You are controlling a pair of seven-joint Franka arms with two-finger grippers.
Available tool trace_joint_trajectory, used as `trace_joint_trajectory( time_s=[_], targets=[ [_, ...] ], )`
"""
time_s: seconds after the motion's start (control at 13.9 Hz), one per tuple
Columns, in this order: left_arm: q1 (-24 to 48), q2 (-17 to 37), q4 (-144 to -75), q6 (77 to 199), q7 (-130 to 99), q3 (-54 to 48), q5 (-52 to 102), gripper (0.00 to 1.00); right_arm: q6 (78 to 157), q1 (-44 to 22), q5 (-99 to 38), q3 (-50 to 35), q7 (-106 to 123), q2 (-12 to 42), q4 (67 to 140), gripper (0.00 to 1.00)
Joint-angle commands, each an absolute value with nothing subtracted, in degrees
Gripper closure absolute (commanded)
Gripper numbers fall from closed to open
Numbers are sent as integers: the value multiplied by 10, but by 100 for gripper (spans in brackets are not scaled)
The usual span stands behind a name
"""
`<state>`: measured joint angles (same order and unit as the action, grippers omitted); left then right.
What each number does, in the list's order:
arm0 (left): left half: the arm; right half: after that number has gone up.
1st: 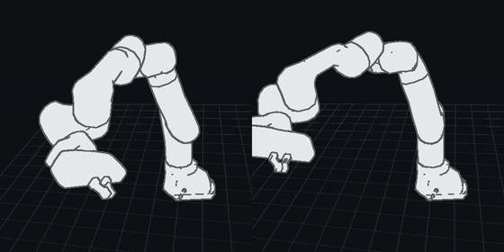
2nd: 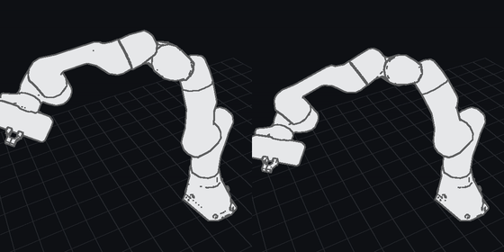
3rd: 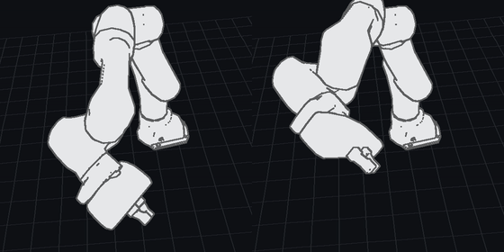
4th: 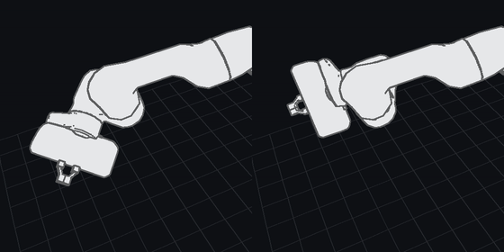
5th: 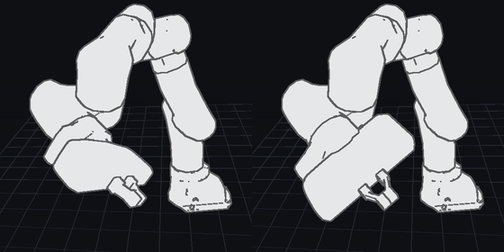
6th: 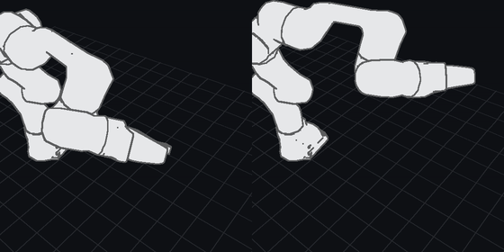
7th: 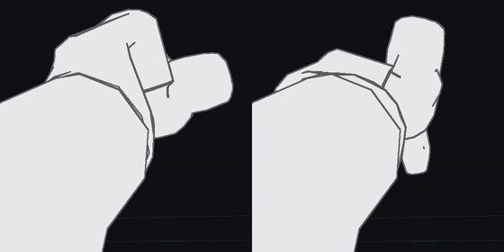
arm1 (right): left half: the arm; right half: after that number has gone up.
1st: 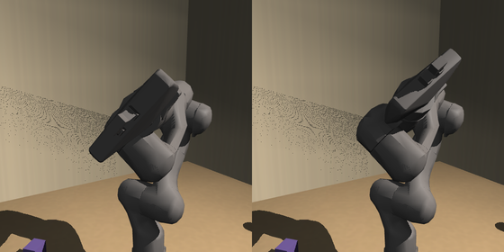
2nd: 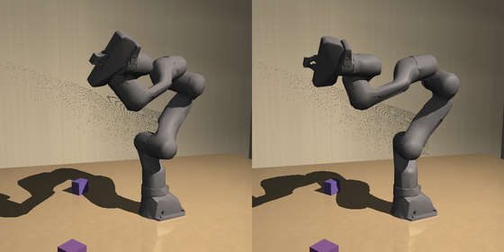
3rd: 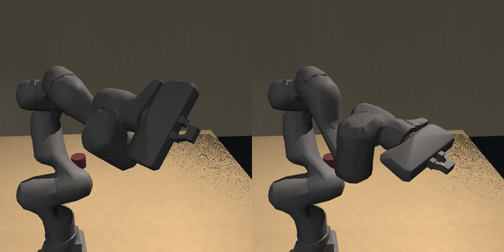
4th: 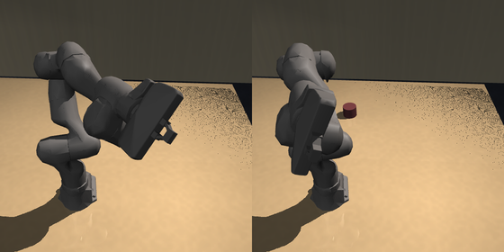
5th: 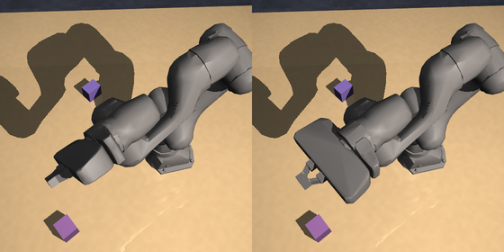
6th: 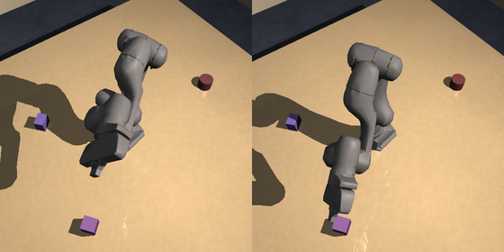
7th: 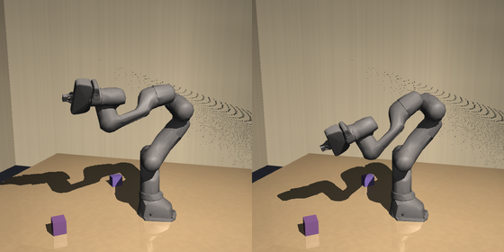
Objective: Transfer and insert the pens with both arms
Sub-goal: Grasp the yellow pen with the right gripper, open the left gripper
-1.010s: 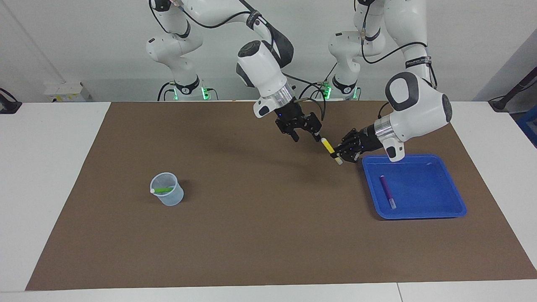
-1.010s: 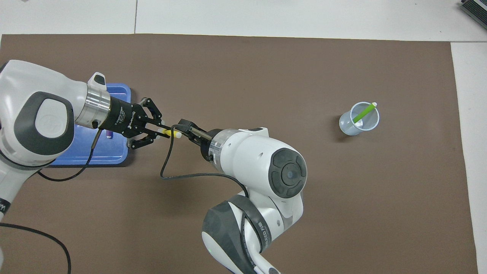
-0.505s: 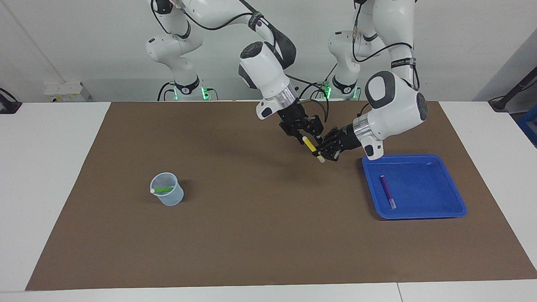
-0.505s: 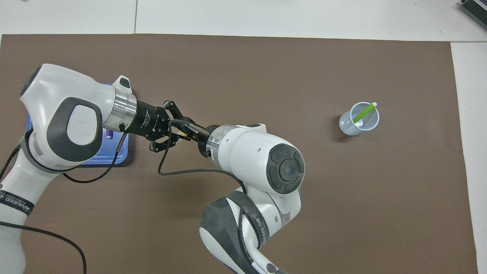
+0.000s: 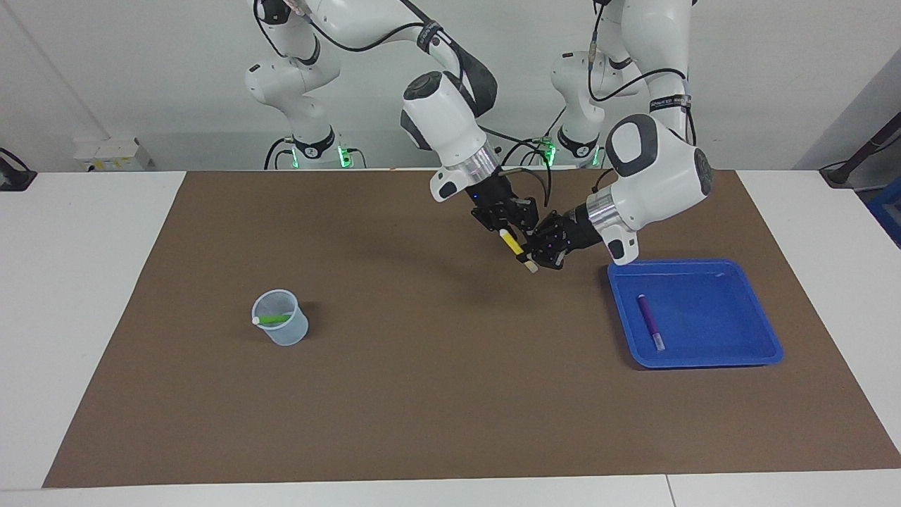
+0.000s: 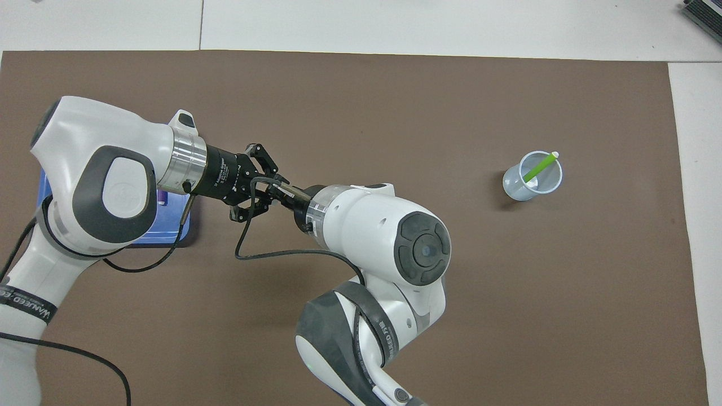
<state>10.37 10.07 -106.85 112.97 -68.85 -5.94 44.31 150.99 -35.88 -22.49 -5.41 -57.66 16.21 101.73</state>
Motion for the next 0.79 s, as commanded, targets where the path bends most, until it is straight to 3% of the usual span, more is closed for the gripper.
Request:
trace_joint_trajectory(
  time_s=[0.0,0.72],
  targets=[
    [120,84,-1088,1143,-695,-53,454,100,1503,-359,-223,-54,-578,167,1005,53],
    [114,78,-1099,1143,-677,-52,451,100,1457,-350,-165,-48,-527,162,1005,54]
  ],
)
